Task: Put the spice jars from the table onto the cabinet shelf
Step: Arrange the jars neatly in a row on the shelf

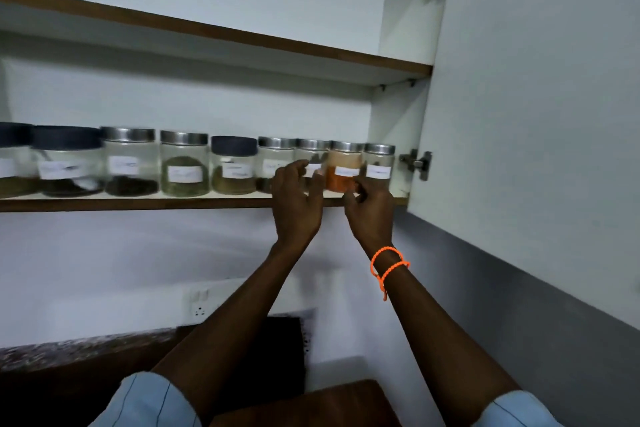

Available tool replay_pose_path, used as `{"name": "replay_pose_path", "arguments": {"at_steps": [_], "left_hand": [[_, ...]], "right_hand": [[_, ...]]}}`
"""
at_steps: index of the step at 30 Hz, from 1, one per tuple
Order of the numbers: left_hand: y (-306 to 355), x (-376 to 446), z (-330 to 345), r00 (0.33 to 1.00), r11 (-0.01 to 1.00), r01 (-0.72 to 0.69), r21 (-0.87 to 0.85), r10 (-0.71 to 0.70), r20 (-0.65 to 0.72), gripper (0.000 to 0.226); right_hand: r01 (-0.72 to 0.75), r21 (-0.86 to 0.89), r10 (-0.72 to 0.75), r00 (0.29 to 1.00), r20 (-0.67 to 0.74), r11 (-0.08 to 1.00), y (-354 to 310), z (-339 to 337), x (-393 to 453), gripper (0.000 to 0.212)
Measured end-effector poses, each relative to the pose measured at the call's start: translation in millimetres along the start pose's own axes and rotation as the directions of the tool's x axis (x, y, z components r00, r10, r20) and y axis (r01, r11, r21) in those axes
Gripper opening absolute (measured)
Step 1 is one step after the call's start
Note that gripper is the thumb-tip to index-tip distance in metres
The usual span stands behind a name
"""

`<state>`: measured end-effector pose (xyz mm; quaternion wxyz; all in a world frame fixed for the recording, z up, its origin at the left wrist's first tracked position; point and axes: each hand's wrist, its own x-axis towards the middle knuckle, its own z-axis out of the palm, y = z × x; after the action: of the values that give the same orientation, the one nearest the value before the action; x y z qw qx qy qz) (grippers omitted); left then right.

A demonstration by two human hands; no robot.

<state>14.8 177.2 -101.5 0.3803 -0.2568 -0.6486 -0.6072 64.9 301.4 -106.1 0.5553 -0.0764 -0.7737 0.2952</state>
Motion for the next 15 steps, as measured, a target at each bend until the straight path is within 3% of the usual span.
{"name": "replay_pose_path", "arguments": {"at_steps": [2, 5, 12, 15], "left_hand": [[11, -1, 34, 0.993, 0.995, 0.027, 0.091, -0.038, 0.115, 0.034], [21, 1, 74, 0.967, 0.961, 0.067, 0.267, -0.128, 0.219, 0.050], [17, 11, 122, 0.954, 0.834, 0.103, 0.542, -0.236, 0.183, 0.090], [16, 18, 133, 0.953, 0.742, 0.053, 0.668, -0.239, 0.189, 0.098]], "right_hand": [[-0.033, -0.003, 0.033, 0.999, -0.021, 0.999, 23, -11, 20, 0.024], [-0.144, -0.075, 0.148, 0.988, 0.052, 0.987, 50, -16, 52, 0.040], [-0.259, -0.071, 0.268, 0.944, 0.193, 0.963, 87, -2, 93, 0.060], [-0.286, -0.061, 0.292, 0.926, 0.239, 0.956, 98, 5, 107, 0.063]]}}
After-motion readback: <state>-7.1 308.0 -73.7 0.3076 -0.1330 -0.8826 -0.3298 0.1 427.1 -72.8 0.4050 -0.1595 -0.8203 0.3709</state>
